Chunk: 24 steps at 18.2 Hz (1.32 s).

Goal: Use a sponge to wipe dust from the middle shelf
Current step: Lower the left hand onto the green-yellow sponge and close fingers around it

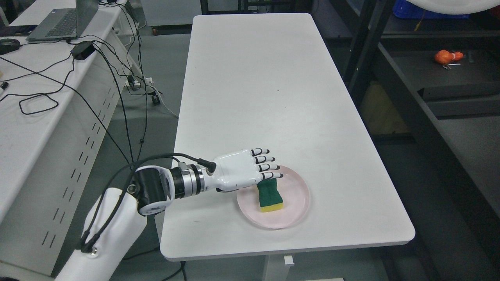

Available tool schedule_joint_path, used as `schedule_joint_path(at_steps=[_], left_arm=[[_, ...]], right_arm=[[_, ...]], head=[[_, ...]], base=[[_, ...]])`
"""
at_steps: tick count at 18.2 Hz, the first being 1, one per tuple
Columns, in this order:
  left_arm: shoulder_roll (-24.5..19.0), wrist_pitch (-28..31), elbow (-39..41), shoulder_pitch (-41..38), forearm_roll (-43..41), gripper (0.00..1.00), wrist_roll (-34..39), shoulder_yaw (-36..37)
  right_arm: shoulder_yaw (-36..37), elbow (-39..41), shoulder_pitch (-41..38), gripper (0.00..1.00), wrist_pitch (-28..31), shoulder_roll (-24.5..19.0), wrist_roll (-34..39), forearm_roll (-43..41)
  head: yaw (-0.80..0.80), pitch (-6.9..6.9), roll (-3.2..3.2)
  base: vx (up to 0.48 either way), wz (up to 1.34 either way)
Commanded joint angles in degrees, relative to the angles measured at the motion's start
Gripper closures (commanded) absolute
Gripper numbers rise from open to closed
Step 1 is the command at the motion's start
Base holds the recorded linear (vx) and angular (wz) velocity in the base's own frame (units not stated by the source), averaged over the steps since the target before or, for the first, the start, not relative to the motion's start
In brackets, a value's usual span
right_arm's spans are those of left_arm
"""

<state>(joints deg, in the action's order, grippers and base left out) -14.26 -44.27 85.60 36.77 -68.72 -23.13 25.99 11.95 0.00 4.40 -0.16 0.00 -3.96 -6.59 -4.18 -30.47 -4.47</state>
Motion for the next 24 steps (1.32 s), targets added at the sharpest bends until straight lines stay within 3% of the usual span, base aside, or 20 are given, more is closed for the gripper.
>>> schedule_joint_path(at_steps=[1,9,13,24], left_arm=[[3.5,0.1,-3.0,1.7,-1.1,0.09,-0.2,4.6],[3.8,0.2,-5.1,3.0,-3.5,0.11,-3.3,5.7],[4.0,0.2,-6.8,3.0,-3.4,0.17,-3.4,6.1],[7.2,0.2,-10.6,5.6,-3.5,0.25,-5.5,6.9]], right_arm=[[0.0,1.0,0.0,0.00,4.2,1.0,-0.2,0.0],[0.0,1.0,0.0,0.00,4.2,1.0,-0.2,0.0],[0.0,1.0,0.0,0.00,4.2,1.0,-0.3,0.0],[0.0,1.0,0.0,0.00,4.2,1.0,-0.2,0.0]], head=[[0.00,0.00,0.00],[0.00,0.00,0.00],[0.00,0.00,0.00],[0.00,0.00,0.00]], base=[[0.000,0.00],[0.000,0.00],[0.000,0.00],[0.000,0.00]])
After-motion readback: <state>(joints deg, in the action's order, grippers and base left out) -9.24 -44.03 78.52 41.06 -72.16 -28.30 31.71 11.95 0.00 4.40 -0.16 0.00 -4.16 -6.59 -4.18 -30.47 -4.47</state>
